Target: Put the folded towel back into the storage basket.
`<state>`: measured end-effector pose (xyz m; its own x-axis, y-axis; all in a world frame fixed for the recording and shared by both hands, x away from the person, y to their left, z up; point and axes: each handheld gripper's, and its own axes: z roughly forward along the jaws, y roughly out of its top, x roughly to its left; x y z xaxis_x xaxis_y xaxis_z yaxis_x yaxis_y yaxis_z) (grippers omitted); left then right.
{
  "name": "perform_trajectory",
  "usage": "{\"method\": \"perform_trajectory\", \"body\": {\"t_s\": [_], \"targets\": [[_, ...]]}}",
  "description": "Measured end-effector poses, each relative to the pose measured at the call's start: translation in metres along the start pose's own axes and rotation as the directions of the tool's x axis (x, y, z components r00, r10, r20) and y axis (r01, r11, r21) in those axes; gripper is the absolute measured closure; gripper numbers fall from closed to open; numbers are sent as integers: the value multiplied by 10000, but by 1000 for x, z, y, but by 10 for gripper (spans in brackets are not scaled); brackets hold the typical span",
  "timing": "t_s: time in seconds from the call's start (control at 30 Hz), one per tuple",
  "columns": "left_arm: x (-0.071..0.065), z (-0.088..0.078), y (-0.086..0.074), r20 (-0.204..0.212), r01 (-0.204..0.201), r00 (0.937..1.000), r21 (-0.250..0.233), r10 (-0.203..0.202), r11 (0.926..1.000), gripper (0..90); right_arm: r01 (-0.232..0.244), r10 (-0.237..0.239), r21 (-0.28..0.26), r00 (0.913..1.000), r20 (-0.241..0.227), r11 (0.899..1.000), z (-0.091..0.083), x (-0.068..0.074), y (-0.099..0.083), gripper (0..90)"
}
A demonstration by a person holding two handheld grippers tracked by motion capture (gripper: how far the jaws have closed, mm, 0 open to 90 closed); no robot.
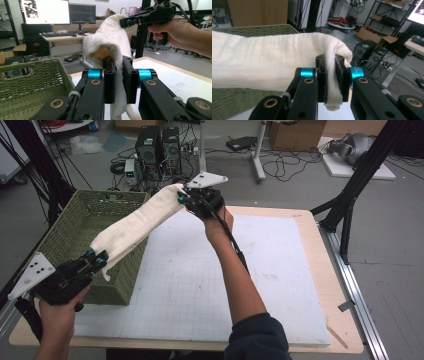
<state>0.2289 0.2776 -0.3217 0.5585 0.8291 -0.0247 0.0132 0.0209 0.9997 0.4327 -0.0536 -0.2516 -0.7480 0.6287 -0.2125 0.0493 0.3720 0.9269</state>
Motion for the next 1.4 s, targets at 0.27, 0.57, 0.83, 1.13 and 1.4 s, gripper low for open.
{"method": "perform_trajectory", "body": {"t_s": [0.27,0.57,0.83,1.13,1.4], "targets": [[14,-14,1,-629,149,9979,-122,-156,9998,817,336,-335,29,9991,-266,9994,46,14,29,822],[29,-28,-4,-1318,316,9908,-45,-319,9995,817,647,-637,143,9963,-577,9978,86,32,52,822],[40,-36,-9,-1888,284,9817,143,-252,9995,816,1050,-1004,579,9919,-776,9928,123,49,66,822],[49,-41,-14,-2193,660,9740,334,-571,9973,802,1298,-1213,926,9883,-925,9872,168,69,71,822],[56,-45,-11,-3196,1119,9436,609,-868,9918,324,985,-924,1148,9941,-566,9885,196,84,56,388]]}}
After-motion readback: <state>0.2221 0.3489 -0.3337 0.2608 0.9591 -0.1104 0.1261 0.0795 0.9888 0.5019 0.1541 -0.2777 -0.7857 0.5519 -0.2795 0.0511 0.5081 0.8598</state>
